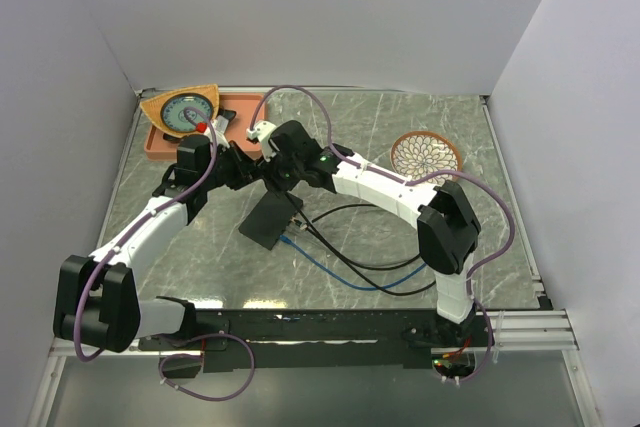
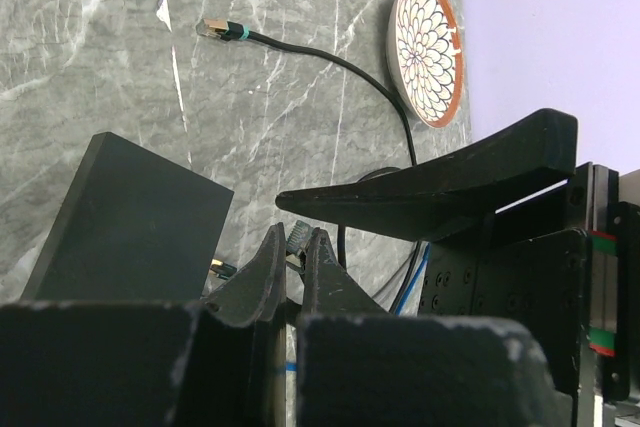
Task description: Insert the plug into the switch port
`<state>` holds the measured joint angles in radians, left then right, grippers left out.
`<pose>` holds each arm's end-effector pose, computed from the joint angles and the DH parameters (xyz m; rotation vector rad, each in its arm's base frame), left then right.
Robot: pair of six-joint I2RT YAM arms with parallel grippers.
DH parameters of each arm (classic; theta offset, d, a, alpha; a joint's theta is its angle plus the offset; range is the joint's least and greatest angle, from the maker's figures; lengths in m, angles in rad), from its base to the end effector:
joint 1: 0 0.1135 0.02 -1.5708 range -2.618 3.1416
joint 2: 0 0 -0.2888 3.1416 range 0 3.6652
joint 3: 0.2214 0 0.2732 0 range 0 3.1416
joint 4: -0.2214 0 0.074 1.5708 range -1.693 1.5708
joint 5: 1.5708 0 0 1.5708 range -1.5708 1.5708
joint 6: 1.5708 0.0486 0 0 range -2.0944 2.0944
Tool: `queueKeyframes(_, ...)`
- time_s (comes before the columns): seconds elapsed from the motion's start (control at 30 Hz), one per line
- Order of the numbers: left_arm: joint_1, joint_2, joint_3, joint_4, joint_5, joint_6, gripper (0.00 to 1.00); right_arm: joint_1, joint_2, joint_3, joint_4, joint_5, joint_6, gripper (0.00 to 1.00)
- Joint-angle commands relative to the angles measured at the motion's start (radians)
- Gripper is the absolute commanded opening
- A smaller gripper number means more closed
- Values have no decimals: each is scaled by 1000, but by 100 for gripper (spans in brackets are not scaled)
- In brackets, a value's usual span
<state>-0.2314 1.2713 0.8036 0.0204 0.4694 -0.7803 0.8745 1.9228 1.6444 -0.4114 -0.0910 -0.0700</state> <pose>0.2924 -0.0915 0.2721 -0.2680 2.1313 -1.0921 0.3088 0.3763 0.2911 -1.0958 2.0363 0.5235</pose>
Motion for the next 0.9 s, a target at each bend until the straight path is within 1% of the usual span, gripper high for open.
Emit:
queueKeyframes(0.0,4,-33,12,13,-8,-10,1,6,-50,20,39,10,4,55)
queueKeyframes(0.2,4,-32,11,12,-9,-8,1,6,-71,-4,66,36,12,49)
queueKeyframes(0.43,4,-29,5,19,0,-10,1,4,-81,-14,79,57,9,47)
queueKeyframes(0.47,4,-30,5,21,0,-11,1,6,-76,-8,76,57,7,44)
queueKeyframes(0.5,3,-32,5,19,0,-11,1,6,-73,-3,71,57,10,33)
queueKeyframes(0.57,4,-33,8,15,-5,-10,1,6,-65,2,63,57,10,28)
queueKeyframes(0.67,6,-35,6,13,-6,-10,1,4,-65,-6,69,66,15,17)
queueKeyframes(0.7,6,-36,8,13,-8,-8,1,6,-67,-8,71,76,13,10)
queueKeyframes(0.73,4,-36,8,12,-6,-10,1,4,-70,-11,72,82,13,6)
queueKeyframes(0.8,6,-36,8,9,-12,-8,1,4,-70,-12,72,88,13,0)
queueKeyframes(0.87,6,-35,5,12,-14,-7,1,4,-71,-14,68,111,4,0)
